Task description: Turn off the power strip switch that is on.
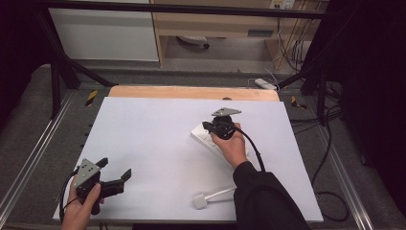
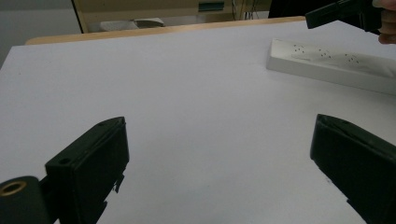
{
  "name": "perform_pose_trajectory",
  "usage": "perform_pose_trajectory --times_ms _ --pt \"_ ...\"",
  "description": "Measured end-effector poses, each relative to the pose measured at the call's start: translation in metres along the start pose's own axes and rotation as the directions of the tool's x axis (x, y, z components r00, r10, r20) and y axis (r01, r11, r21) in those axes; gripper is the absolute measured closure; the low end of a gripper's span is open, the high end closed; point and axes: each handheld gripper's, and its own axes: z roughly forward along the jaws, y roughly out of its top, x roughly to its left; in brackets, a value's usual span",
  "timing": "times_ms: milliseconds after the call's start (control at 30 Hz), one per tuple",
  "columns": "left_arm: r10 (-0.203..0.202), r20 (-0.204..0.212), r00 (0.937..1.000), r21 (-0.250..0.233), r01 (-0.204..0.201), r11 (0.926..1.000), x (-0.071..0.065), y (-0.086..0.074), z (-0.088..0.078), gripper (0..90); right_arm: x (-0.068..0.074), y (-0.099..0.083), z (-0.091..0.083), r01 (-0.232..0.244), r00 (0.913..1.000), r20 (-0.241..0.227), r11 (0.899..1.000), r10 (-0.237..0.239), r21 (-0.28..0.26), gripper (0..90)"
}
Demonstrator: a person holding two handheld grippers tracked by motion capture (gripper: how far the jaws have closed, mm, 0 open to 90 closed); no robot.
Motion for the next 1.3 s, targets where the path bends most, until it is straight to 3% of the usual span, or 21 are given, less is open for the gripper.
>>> perform_pose_trajectory --times_ms 100,533,1000,1133,1300 --pt "-0.001 -0.002 1.0 0.0 0.001 1.0 0.0 0.0 0.0 4.4 -0.003 -0.001 -0.006 -0.028 0.9996 0.002 1.0 0.028 -0.006 86.8" --pt "-0.001 -0.004 1.0 0.005 0.001 1.0 0.0 0.0 0.0 4.3 -0.011 0.001 -0.034 -0.042 0.9991 -0.002 0.997 0.042 -0.063 69.1" --pt "0.002 -0.004 1.0 0.006 -0.002 1.0 0.0 -0.001 0.0 4.4 -0.013 0.009 -0.057 -0.059 0.9983 -0.007 0.992 0.058 -0.113 28.0" --pt "0.003 -0.005 1.0 0.008 -0.003 1.0 0.0 -0.001 0.0 4.4 -0.014 0.01 -0.064 -0.072 0.9973 0.008 0.991 0.073 -0.112 14.2" --pt "0.003 -0.006 1.0 0.008 -0.003 1.0 -0.001 -0.001 0.0 4.3 -0.015 0.012 -0.073 -0.058 0.9968 0.048 0.991 0.064 -0.125 6.9"
